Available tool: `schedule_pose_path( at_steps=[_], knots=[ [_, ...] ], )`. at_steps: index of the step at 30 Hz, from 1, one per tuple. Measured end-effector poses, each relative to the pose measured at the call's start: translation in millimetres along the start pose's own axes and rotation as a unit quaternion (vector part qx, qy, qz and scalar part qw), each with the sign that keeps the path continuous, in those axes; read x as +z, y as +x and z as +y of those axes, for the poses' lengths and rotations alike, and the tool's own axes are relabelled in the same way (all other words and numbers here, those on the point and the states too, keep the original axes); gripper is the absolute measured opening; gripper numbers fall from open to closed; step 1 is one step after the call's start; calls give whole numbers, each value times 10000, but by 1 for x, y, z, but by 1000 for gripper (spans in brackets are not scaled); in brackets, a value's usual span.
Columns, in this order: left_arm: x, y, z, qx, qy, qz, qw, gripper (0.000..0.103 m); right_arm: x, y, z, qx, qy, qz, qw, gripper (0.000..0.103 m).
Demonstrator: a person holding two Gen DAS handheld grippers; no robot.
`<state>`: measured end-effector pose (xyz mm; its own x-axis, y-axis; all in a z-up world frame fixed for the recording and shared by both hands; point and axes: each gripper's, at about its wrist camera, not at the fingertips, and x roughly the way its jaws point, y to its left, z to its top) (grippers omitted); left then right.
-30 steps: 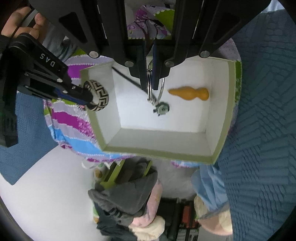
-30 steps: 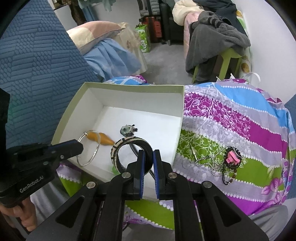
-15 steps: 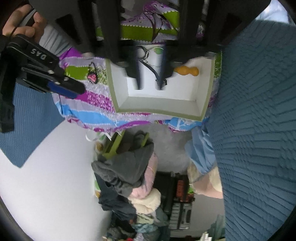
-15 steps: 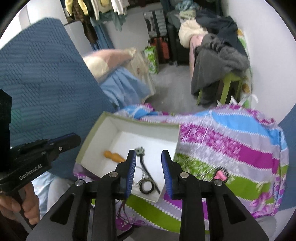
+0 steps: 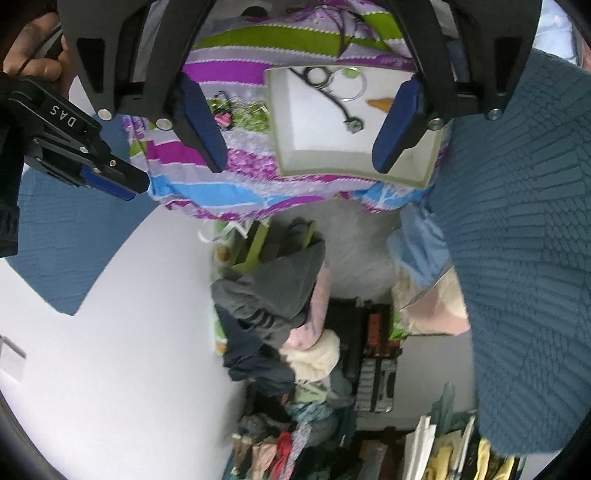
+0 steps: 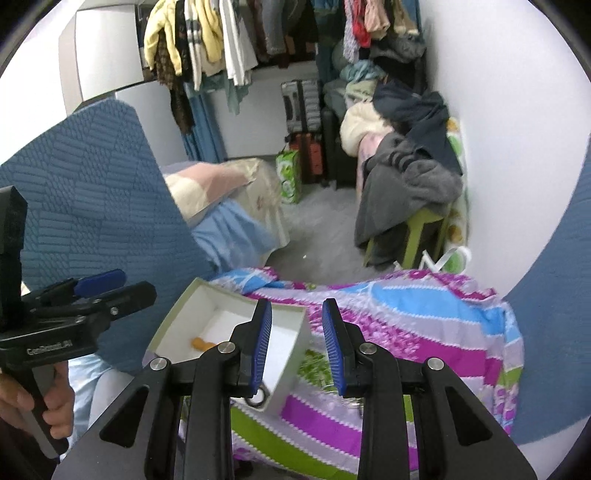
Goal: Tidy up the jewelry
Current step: 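Move both open tools back toward the pink charm on the cloth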
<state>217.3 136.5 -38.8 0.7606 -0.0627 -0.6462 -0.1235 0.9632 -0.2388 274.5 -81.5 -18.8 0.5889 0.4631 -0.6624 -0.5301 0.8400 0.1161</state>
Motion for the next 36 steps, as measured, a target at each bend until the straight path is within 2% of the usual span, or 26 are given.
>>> schedule_pose_path(
  at_steps=[10, 16, 25, 27, 36],
  knots=[
    [-13, 0, -45, -321, 110, -173, 9993, 82, -25, -22, -34, -202, 89, -129, 9997, 26],
    [-33, 16, -70, -364, 149, -88, 9992, 82, -49, -25, -58, -318, 211, -182, 9991, 26],
    [-69, 65, -83, -542, -57, 503, 9972, 79, -100, -7, -96, -377, 511, 180, 9978, 26],
    [-75, 75, -87, -597, -46, 588, 9965, 72, -109, -2, -104, -348, 542, 275, 9975, 26],
    [-110, 127, -113, -822, 50, 1154, 9899, 57, -130, 31, -132, -138, 590, 627, 9962, 26]
  ],
)
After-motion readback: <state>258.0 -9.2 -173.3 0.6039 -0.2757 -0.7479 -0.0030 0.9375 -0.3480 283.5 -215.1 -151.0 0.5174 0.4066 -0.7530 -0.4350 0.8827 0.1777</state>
